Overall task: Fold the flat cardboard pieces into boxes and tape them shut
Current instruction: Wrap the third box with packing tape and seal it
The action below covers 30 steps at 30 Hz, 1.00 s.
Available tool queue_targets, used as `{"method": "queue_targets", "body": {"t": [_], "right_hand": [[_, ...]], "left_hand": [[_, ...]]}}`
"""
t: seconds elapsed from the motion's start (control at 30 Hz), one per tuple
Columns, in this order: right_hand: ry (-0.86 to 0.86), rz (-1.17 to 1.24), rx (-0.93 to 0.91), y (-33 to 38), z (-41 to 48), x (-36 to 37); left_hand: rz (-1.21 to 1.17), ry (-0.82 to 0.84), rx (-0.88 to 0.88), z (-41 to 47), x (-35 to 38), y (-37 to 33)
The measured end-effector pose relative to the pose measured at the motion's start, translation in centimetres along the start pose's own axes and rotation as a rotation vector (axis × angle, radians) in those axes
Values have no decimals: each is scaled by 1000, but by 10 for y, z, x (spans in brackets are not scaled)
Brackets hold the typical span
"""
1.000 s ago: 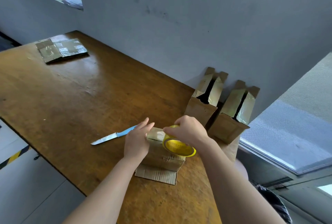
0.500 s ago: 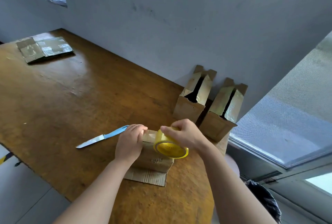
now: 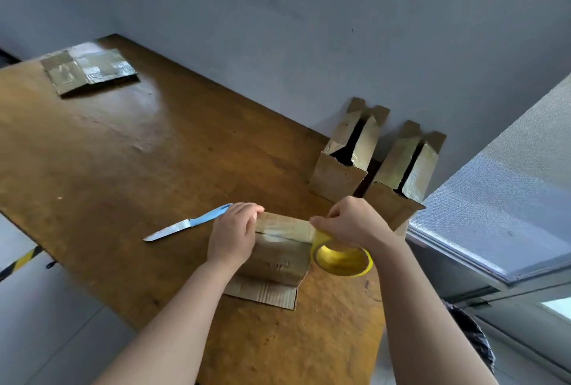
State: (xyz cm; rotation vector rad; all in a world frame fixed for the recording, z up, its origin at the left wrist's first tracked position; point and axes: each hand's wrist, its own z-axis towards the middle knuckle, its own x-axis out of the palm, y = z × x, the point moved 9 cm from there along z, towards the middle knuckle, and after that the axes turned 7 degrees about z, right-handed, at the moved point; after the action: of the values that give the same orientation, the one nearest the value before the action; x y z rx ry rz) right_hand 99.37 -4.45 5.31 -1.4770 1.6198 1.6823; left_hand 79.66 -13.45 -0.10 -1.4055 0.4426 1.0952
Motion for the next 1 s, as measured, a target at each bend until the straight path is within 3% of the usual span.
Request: {"method": "queue_targets", "body": {"t": [0.13, 0.6, 0.73, 0.87, 1.0], "right_hand": [[-5, 2, 101, -24, -7, 11], [-85, -74, 155, -44, -20, 37], [-82, -14, 185, -51, -22, 45], [-41, -2, 210, -55, -18, 47], [-11, 4, 216, -55, -14, 47]], "left_hand": [[-16, 4, 13, 0, 1, -1], [6, 13, 24, -2, 2, -1], [155, 14, 67, -1, -1, -12], [574, 233, 26, -12, 23, -25], [576, 367, 175, -38, 55, -62]]}}
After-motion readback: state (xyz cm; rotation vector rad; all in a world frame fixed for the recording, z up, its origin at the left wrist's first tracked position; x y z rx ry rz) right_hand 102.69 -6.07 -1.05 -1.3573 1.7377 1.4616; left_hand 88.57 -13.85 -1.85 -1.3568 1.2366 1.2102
